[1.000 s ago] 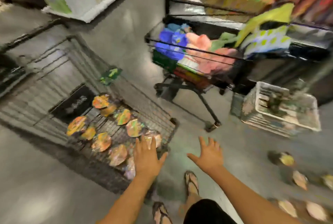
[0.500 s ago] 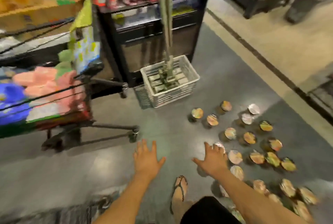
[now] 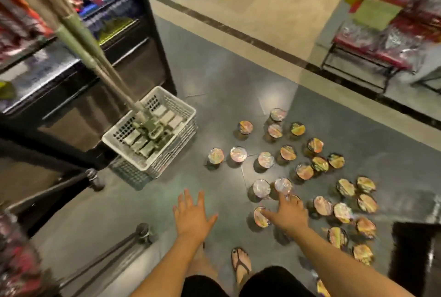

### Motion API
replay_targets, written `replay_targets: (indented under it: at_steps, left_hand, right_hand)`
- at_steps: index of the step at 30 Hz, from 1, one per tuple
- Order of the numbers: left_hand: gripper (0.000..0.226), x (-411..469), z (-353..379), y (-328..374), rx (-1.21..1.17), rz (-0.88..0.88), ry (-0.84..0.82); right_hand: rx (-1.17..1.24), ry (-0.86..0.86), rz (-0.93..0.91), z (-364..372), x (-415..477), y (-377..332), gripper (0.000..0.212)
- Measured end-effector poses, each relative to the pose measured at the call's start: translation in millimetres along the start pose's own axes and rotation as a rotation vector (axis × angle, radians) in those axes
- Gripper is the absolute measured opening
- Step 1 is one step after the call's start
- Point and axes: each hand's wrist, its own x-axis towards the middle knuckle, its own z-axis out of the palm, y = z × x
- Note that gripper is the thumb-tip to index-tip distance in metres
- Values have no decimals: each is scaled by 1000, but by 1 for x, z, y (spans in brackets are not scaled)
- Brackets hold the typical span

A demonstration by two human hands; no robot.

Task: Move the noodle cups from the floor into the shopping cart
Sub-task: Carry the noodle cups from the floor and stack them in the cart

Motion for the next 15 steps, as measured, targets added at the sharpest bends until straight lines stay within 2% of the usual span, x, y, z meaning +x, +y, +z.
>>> replay_targets:
  at_steps: [7, 15]
  left_hand:
    - [85, 103, -31, -20, 124, 121, -44]
    - [87, 184, -27, -16, 190, 134, -155]
  right_hand:
    - [96, -35, 170, 10, 54, -45, 88]
    - [137, -132, 270, 25, 114, -73, 103]
